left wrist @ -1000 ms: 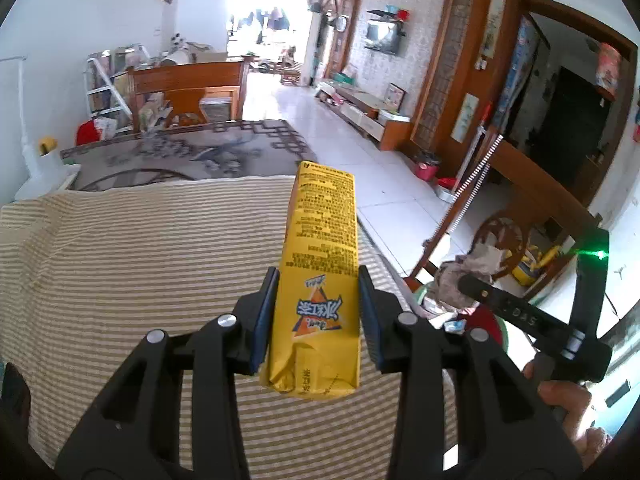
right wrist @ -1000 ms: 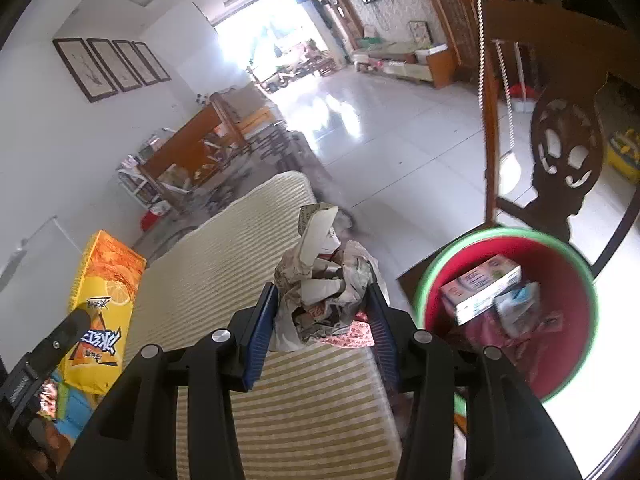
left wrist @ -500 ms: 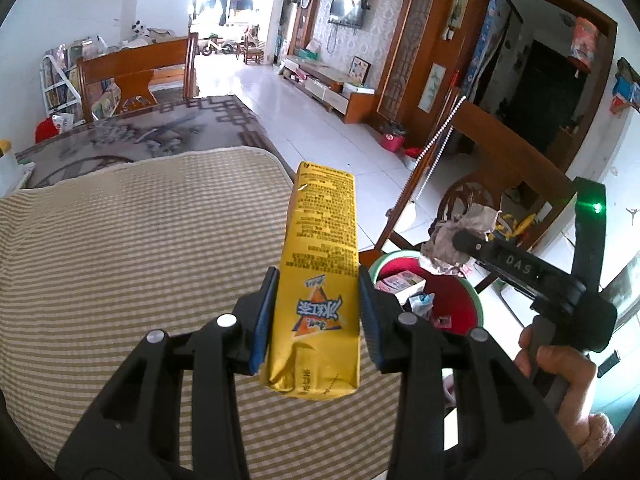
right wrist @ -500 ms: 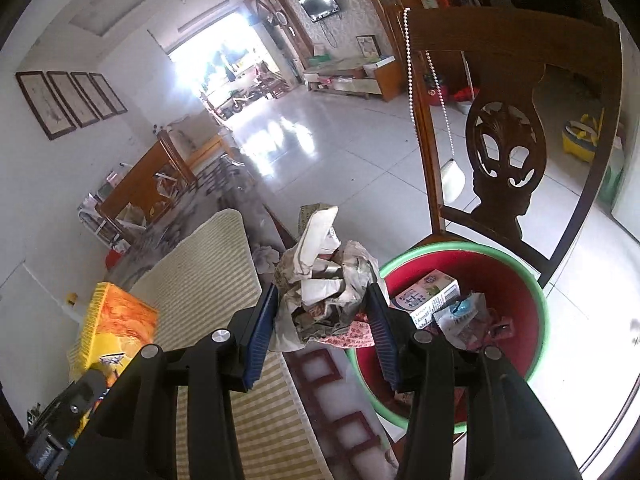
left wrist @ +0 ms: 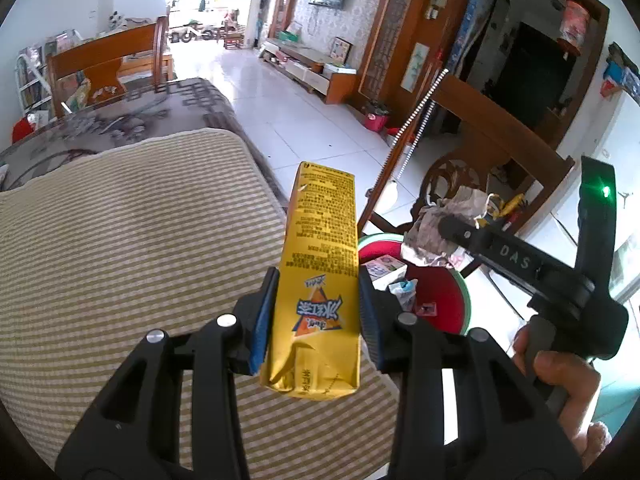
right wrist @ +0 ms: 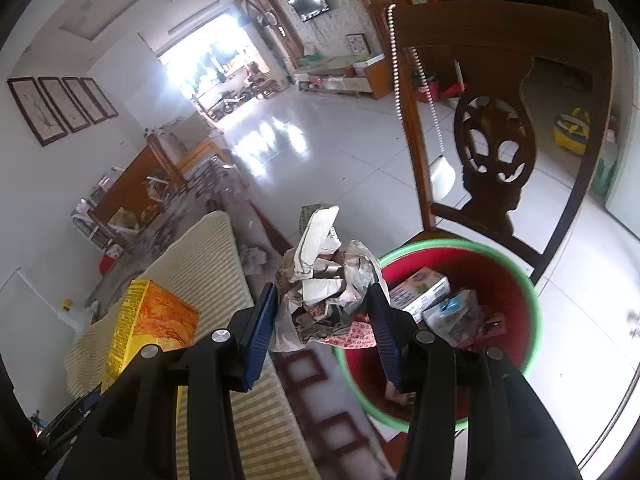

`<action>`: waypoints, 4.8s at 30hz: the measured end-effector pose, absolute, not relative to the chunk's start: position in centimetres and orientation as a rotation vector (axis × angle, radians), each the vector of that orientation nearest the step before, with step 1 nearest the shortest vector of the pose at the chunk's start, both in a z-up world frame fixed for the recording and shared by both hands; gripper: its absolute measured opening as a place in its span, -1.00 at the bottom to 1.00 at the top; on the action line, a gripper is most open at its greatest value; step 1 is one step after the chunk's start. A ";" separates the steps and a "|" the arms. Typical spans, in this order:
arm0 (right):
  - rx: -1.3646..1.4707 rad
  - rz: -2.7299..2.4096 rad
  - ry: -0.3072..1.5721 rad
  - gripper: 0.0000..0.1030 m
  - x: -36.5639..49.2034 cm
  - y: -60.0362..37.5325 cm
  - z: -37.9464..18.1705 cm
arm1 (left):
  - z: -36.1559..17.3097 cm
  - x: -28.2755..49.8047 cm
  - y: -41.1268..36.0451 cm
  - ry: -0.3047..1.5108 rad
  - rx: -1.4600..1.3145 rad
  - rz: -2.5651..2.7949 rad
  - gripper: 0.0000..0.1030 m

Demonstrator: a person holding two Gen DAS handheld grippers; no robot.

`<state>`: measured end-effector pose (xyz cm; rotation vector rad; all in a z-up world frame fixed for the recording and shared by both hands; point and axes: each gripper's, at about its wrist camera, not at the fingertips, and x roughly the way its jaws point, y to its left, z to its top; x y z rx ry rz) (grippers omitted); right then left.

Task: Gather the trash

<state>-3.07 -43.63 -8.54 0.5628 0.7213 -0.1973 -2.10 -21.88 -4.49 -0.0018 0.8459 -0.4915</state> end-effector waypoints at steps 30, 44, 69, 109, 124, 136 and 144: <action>0.560 -0.361 0.750 -0.06 -3.3 -47.7 -9.7 | -9.0 -0.6 -30.0 0.983 0.043 -0.672 -0.28; 0.541 -0.465 0.789 0.20 -3.3 -48.0 -10.2 | -8.5 -0.6 -30.7 0.928 0.054 -0.690 0.04; 0.308 -0.268 0.578 0.74 0.4 -34.9 -5.2 | 3.6 -0.9 -8.3 0.433 -0.095 -0.438 0.90; 0.267 -0.229 0.421 0.86 -0.9 -28.0 -4.9 | 2.8 -1.0 0.2 0.347 -0.152 -0.060 0.90; 0.232 -0.222 0.442 0.86 -0.6 -27.6 -5.2 | 2.6 -0.7 0.6 0.376 -0.168 -0.055 0.90; 0.219 -0.216 0.456 0.86 -0.4 -27.5 -5.4 | 2.1 -0.8 0.7 0.386 -0.165 -0.057 0.90; 0.212 -0.209 0.466 0.86 -0.3 -27.4 -5.6 | 1.9 -0.7 1.0 0.393 -0.162 -0.059 0.90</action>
